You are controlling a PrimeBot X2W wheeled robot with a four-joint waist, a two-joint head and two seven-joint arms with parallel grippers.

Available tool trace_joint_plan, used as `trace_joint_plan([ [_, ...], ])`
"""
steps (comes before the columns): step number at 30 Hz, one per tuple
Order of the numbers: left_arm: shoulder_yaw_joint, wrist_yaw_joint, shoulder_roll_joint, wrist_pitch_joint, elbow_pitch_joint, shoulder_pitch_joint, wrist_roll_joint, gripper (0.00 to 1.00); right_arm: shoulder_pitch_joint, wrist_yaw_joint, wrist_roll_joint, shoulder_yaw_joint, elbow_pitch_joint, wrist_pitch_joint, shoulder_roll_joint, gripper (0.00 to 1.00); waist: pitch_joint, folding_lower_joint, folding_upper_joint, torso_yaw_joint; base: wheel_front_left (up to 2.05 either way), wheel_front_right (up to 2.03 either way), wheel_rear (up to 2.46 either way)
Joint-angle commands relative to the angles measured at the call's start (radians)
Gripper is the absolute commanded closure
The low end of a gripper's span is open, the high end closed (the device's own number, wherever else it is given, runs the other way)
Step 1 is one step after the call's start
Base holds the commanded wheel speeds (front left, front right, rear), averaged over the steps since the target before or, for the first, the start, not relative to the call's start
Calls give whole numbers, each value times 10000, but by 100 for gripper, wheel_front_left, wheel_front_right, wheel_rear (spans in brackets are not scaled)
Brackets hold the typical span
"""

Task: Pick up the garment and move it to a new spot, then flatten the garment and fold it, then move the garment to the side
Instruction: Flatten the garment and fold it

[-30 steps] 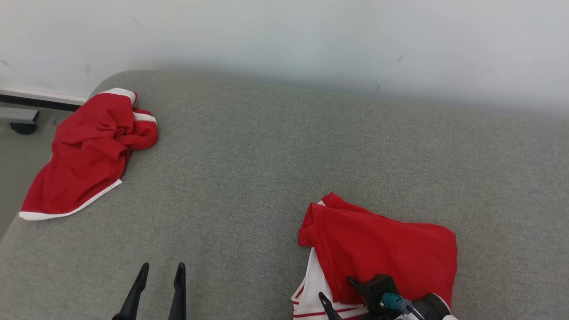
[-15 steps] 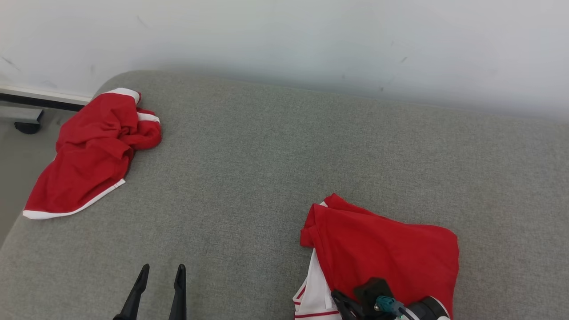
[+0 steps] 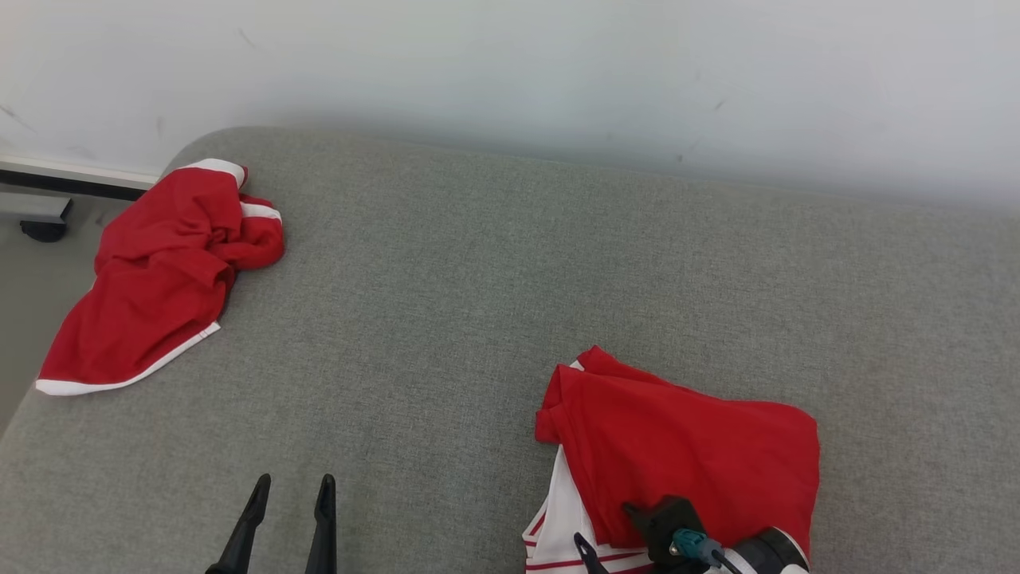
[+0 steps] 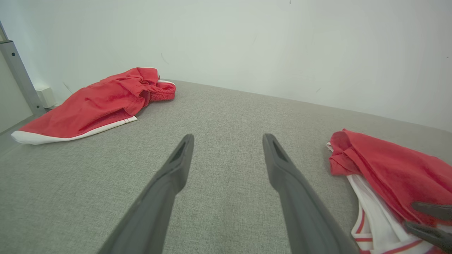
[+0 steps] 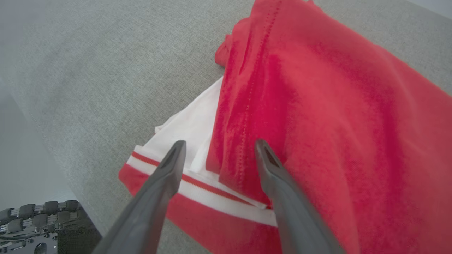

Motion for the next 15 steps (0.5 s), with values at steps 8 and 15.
trace_joint_plan([
  [8,-27,14,-42,-26,58,-111,-119,0,99,-19,-369,-118,3,133,22,0,101,0,0,11,0,0,0],
  [15,-56,14,-42,-26,87,-163,-146,0,-88,-19,-467,-55,254,144,22,76,141,0,0,58,0,0,0],
])
